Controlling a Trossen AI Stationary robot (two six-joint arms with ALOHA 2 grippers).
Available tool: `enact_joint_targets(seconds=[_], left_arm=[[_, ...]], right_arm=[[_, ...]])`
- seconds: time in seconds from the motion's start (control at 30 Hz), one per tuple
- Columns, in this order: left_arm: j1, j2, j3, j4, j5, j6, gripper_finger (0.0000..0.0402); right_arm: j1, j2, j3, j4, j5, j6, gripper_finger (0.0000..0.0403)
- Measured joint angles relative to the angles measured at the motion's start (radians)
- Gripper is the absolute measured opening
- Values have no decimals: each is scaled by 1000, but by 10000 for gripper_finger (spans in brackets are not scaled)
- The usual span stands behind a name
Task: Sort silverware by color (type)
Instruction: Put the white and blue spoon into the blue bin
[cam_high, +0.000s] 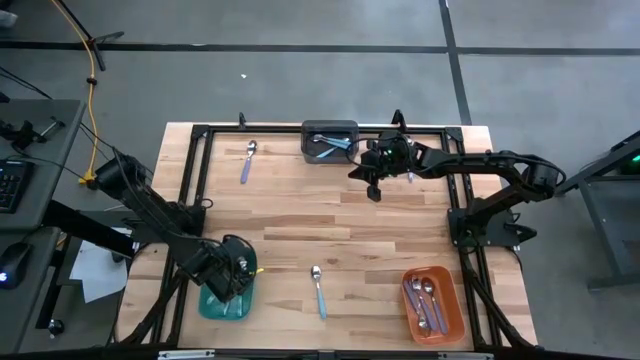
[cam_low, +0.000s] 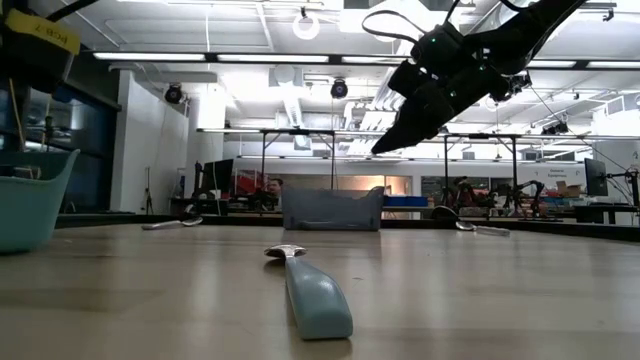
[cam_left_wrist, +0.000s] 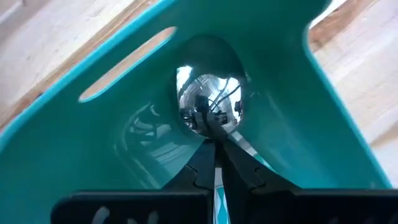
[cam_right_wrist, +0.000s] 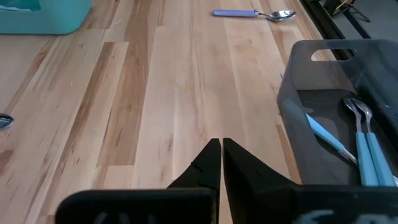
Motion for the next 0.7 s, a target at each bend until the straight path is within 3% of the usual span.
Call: enact_joint_targets(seconds=[0.53, 0.7], left_arm=[[0, 0, -2, 45, 33, -76, 12], [19, -3, -2, 34, 164, 94, 56]], right_arm=[[0, 0, 0, -2, 0, 0, 0], [0, 0, 0, -10, 0, 0, 0]])
